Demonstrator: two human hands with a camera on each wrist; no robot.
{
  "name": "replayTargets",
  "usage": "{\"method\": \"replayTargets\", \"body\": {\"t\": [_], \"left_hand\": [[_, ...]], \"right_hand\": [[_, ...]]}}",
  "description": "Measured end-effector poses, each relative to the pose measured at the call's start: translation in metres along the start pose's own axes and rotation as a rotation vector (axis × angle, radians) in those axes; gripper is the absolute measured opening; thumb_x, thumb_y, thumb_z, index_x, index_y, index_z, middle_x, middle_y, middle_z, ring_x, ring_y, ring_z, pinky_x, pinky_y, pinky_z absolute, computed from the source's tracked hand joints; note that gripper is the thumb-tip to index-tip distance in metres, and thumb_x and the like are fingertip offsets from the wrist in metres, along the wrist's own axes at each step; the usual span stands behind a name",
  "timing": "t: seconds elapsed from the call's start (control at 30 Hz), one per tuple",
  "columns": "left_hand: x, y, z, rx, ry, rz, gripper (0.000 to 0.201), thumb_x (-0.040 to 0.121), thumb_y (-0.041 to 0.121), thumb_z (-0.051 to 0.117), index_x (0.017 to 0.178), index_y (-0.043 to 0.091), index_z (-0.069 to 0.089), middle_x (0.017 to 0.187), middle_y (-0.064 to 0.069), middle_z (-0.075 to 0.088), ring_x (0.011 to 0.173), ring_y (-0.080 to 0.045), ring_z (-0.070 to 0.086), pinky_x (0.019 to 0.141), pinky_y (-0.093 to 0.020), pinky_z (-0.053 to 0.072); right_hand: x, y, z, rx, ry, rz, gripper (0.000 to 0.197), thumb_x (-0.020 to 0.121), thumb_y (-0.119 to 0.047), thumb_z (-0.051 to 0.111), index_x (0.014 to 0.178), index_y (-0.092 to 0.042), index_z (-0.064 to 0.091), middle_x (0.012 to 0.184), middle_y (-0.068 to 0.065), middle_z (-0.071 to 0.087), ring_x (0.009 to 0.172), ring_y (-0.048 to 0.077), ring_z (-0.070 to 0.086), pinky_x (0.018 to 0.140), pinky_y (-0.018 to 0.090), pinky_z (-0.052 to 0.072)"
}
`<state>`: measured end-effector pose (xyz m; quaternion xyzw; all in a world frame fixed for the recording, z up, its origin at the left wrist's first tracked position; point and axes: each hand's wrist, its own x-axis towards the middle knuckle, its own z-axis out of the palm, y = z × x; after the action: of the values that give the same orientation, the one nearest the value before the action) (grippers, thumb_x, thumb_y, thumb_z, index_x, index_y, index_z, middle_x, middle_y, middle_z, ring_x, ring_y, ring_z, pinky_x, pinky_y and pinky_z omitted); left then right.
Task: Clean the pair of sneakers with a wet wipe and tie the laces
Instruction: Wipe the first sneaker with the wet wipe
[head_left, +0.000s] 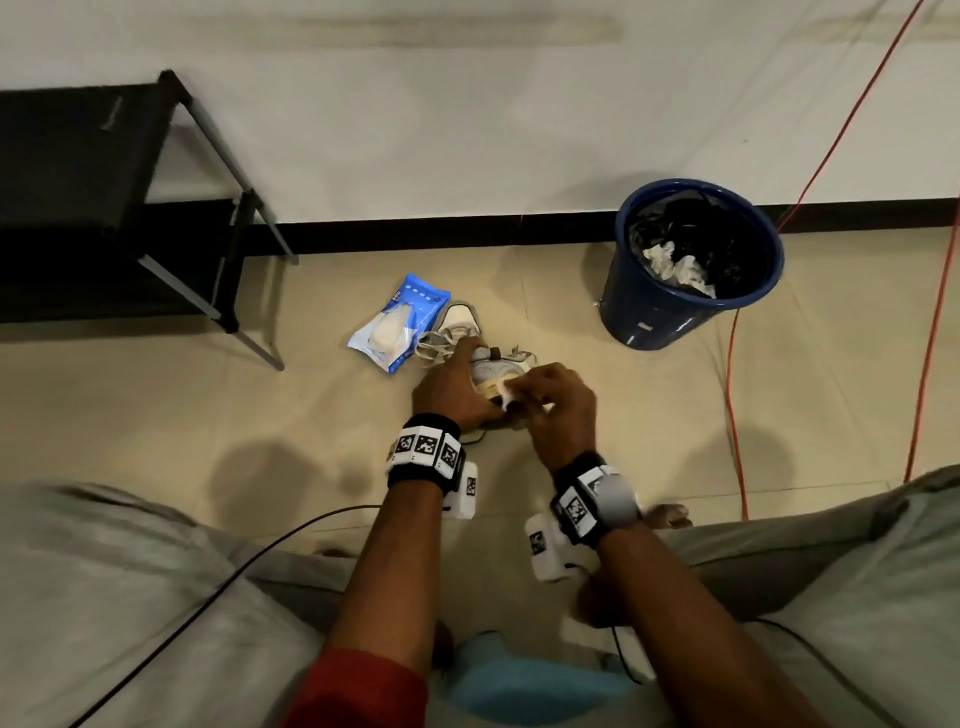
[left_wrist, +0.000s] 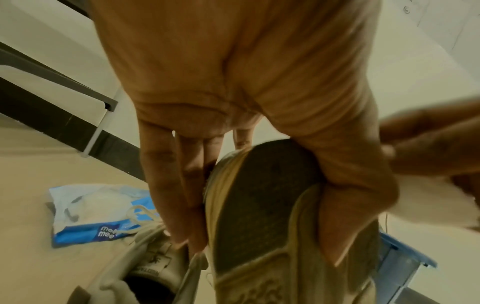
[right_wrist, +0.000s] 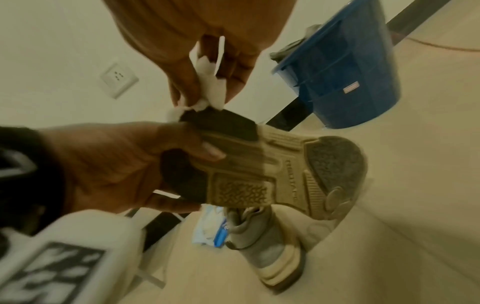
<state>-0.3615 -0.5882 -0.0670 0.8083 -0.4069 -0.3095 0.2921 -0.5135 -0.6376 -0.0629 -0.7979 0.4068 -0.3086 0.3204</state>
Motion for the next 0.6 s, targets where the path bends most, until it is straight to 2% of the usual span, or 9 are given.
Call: {"method": "replayTargets", "body": {"t": [0.07, 0.1, 0.2, 0.27, 0.33, 0.4, 0.43, 0.53, 0.6], "left_hand": [[-0.003, -0.001, -0.004, 0.000, -0.004, -0.008, 0.085, 0.054, 0.042, 0.087, 0.128, 0.039, 0.046, 0.125, 0.016, 0.062, 0.106, -0.013, 0.061, 0.089, -0.028, 0.049], [-0.006, -0.004, -0.006, -0.015, -0.004, -0.021, 0.087, 0.050, 0.042, 0.088, 0.126, 0.038, 0.047, 0.121, 0.016, 0.062, 0.104, -0.012, 0.060, 0.085, -0.026, 0.048], [-0.010, -0.008, -0.010, -0.046, 0.016, -0.054, 0.092, 0.042, 0.035, 0.091, 0.123, 0.036, 0.048, 0.112, 0.017, 0.058, 0.103, -0.015, 0.059, 0.077, -0.022, 0.043], [-0.008, -0.004, -0.010, -0.047, 0.001, -0.059, 0.096, 0.036, 0.044, 0.086, 0.124, 0.037, 0.048, 0.116, 0.015, 0.060, 0.101, -0.014, 0.058, 0.079, -0.024, 0.046], [-0.006, -0.002, -0.010, -0.045, -0.002, -0.064, 0.097, 0.032, 0.053, 0.077, 0.123, 0.041, 0.047, 0.121, 0.014, 0.063, 0.102, -0.014, 0.059, 0.087, -0.028, 0.051], [-0.006, -0.003, -0.010, -0.031, -0.005, -0.069, 0.093, 0.034, 0.052, 0.078, 0.121, 0.042, 0.046, 0.123, 0.013, 0.062, 0.107, -0.017, 0.061, 0.089, -0.031, 0.052], [-0.006, -0.004, -0.011, -0.019, -0.009, -0.076, 0.093, 0.035, 0.050, 0.078, 0.122, 0.042, 0.046, 0.122, 0.012, 0.062, 0.107, -0.018, 0.060, 0.087, -0.030, 0.051], [-0.008, -0.005, -0.012, 0.028, -0.037, -0.101, 0.098, 0.037, 0.045, 0.081, 0.128, 0.040, 0.043, 0.123, 0.006, 0.061, 0.108, -0.023, 0.058, 0.087, -0.033, 0.050], [-0.006, -0.004, -0.011, 0.049, -0.046, -0.107, 0.098, 0.040, 0.045, 0.081, 0.130, 0.043, 0.043, 0.122, 0.003, 0.062, 0.109, -0.026, 0.059, 0.089, -0.035, 0.051]], "right_hand": [[-0.001, 0.000, 0.006, -0.039, -0.067, -0.070, 0.018, 0.072, -0.008, 0.074, 0.087, -0.016, 0.077, 0.089, 0.002, 0.067, 0.084, 0.021, 0.058, 0.073, 0.031, 0.047], [0.000, 0.008, 0.005, -0.068, -0.084, -0.054, 0.017, 0.072, -0.010, 0.073, 0.088, -0.015, 0.077, 0.090, 0.003, 0.068, 0.084, 0.022, 0.060, 0.074, 0.032, 0.049], [-0.006, 0.035, -0.001, -0.088, -0.035, 0.097, 0.018, 0.073, -0.003, 0.070, 0.088, -0.010, 0.077, 0.088, 0.007, 0.071, 0.081, 0.027, 0.066, 0.074, 0.039, 0.055], [-0.008, 0.029, -0.002, -0.030, 0.004, 0.126, 0.022, 0.073, 0.005, 0.069, 0.087, -0.009, 0.078, 0.087, 0.007, 0.071, 0.080, 0.025, 0.067, 0.074, 0.034, 0.055], [-0.004, 0.008, 0.003, 0.039, -0.018, 0.052, 0.021, 0.074, 0.003, 0.068, 0.087, -0.011, 0.078, 0.087, 0.004, 0.070, 0.081, 0.021, 0.066, 0.073, 0.028, 0.052], [-0.003, 0.001, 0.007, 0.042, -0.059, -0.002, 0.019, 0.074, -0.001, 0.067, 0.087, -0.012, 0.077, 0.089, 0.004, 0.070, 0.083, 0.019, 0.064, 0.075, 0.027, 0.051], [-0.002, 0.008, 0.006, 0.025, -0.071, 0.012, 0.020, 0.074, 0.000, 0.066, 0.086, -0.012, 0.076, 0.089, 0.004, 0.070, 0.084, 0.019, 0.064, 0.075, 0.027, 0.051], [-0.004, 0.037, 0.002, -0.003, -0.081, 0.220, 0.031, 0.072, 0.010, 0.063, 0.082, -0.016, 0.075, 0.089, 0.004, 0.072, 0.087, 0.023, 0.067, 0.079, 0.025, 0.050], [-0.005, 0.030, 0.005, 0.024, -0.065, 0.237, 0.029, 0.072, 0.010, 0.065, 0.081, -0.016, 0.075, 0.087, 0.002, 0.072, 0.086, 0.019, 0.067, 0.077, 0.020, 0.050]]}}
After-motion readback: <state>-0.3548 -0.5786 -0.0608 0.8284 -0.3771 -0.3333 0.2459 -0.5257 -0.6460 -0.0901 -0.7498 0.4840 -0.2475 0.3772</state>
